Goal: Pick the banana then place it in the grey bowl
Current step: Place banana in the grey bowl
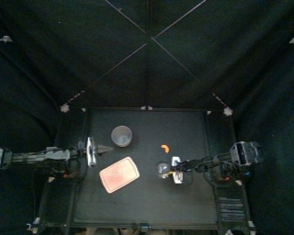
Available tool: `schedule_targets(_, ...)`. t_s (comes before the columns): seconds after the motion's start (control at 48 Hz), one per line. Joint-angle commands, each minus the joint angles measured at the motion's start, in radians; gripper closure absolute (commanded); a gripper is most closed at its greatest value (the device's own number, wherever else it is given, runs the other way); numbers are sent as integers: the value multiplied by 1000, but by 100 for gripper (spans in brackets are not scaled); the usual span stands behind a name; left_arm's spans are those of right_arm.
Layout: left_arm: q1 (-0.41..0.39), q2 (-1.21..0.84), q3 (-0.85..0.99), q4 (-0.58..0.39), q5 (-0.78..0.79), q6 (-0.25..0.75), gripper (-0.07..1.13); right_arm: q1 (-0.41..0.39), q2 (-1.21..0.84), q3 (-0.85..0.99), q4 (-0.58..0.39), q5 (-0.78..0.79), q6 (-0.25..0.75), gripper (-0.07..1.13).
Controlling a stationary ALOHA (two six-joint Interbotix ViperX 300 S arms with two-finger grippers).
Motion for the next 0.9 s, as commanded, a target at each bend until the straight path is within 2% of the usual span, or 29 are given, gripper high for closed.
schedule_targets(0.021, 5, 3, -20, -3, -11, 3, 107, -8, -34, -87, -34, -34, 2, 49)
schedule_targets(0.062, 5, 3, -21, -3, -11, 3, 107, -28, -37, -123, -57, -63, 0, 49)
schedule_targets(0.229, 8, 2, -18, -3, -35, 5, 107, -189, -3, -282, -158, -268, 11, 48)
schedule_targets(0.333, 8, 3, -12, -3, -55, 3, 107, -284, 67, -379, -169, -434, 12, 48)
schedule_targets(0.417, 8, 3, -12, -3, -67, 3, 107, -328, 132, -449, -156, -535, 11, 48)
schedule_targets(0.562, 8, 5, -12, -3, -74, 3, 107, -345, 268, -595, -100, -620, 12, 48)
schedule_targets(0.792, 8, 5, -6, -2, -87, 5, 107, -344, 420, -778, -28, -595, 12, 48)
schedule_targets(0.896, 8, 5, -2, 0, -100, 5, 107, -344, 453, -815, -21, -535, 12, 43)
